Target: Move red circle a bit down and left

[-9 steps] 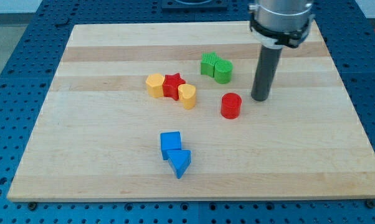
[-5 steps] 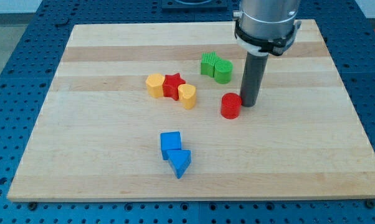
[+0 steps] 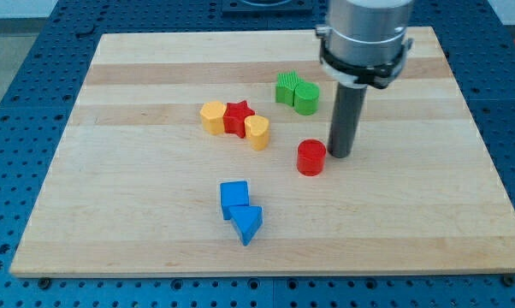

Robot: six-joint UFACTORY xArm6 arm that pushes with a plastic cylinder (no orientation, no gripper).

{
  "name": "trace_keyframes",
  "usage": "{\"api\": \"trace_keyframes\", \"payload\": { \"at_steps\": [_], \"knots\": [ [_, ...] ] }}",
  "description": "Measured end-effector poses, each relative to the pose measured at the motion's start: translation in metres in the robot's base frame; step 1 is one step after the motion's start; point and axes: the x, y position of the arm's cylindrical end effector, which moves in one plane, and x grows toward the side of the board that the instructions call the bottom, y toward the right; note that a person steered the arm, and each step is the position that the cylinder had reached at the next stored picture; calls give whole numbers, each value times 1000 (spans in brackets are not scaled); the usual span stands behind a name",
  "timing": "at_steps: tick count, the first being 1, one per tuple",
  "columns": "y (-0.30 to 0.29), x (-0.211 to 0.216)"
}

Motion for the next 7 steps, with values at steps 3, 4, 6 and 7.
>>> {"api": "trace_keyframes", "payload": {
  "at_steps": [3,4,6,7],
  "knots": [
    [1,28],
    [-24,37],
    [-57,47],
    [-21,44]
  ]
}}
